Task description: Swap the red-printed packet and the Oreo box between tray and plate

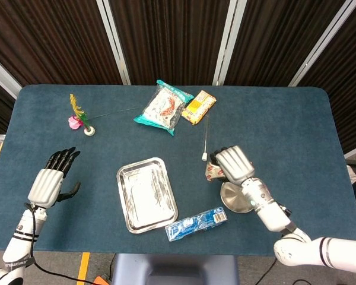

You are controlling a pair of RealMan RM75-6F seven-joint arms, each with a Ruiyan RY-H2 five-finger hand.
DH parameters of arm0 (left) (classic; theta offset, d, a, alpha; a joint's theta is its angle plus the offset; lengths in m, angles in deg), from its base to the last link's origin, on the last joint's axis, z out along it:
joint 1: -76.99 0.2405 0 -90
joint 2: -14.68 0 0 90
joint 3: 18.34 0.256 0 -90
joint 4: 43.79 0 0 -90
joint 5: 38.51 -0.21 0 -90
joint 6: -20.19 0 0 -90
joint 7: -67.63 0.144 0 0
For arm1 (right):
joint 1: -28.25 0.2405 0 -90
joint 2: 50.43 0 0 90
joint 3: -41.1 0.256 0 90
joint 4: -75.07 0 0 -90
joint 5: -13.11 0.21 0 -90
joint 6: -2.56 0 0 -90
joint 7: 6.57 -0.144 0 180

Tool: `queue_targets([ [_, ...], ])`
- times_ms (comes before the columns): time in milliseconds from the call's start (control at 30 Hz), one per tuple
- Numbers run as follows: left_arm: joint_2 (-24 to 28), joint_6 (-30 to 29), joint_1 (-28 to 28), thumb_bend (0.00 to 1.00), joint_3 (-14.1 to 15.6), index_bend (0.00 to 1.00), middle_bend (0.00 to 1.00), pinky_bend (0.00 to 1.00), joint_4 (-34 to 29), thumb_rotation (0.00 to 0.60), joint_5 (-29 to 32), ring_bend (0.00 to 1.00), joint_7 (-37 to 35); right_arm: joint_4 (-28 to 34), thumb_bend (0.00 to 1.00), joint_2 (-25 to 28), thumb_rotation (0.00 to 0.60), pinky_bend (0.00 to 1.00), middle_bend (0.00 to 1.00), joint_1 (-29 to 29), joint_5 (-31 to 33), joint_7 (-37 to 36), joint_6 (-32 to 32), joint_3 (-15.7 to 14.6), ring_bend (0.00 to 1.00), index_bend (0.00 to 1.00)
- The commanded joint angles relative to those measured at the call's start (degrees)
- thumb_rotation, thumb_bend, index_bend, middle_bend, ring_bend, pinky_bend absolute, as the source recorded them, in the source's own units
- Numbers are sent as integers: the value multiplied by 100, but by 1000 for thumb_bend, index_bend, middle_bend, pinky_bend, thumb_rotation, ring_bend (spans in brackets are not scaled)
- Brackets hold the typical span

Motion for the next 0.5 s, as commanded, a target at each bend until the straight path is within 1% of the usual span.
queue_targets([
  [33,34,2,-95,398,207,0,0,72,54,600,-469,0,-200,-88,441,71,600,724,668,-156,211,158,-390,-384,615,787],
  [133,75,124,-135,400,305,0,0,63,-42,600,-559,0,-103,-422,440,-186,600,709,668,-208,179,150,-529,-542,583,709],
  [167,84,156,-144,399,319,0,0,60,-71,600,-562,0,-54,-489,440,-219,600,687,657,-205,194,160,-606,-581,557,652],
  [233,99,207,-153,399,343,0,0,56,-149,600,-558,0,8,-563,440,-233,600,618,595,-176,260,181,-792,-638,489,510],
  [267,104,219,-155,399,352,0,0,55,-181,600,-558,0,2,-571,441,-228,600,562,524,-170,282,176,-836,-642,434,410],
  [300,109,230,-156,399,361,0,0,55,-211,600,-560,0,-24,-576,440,-216,600,519,468,-168,289,167,-866,-644,386,335],
  [367,133,257,-151,397,401,0,0,55,-296,600,-577,0,-151,-515,430,-118,600,375,296,-154,332,109,-990,-655,230,115],
  [400,159,288,-154,396,429,0,0,55,-338,600,-587,0,-216,-465,401,-62,600,293,225,-152,336,43,-1037,-646,157,42],
  [433,204,348,-160,394,474,0,0,55,-380,600,-599,0,-242,-407,374,17,600,235,186,-159,295,-53,-1082,-643,117,15],
  [467,231,390,-166,393,507,0,0,54,-392,600,-613,0,-185,-352,315,93,600,122,124,-169,261,-134,-1126,-652,54,0],
  [500,243,426,-171,392,538,0,0,52,-399,600,-634,0,-95,-274,287,187,600,71,90,-182,234,-227,-1176,-662,28,0],
])
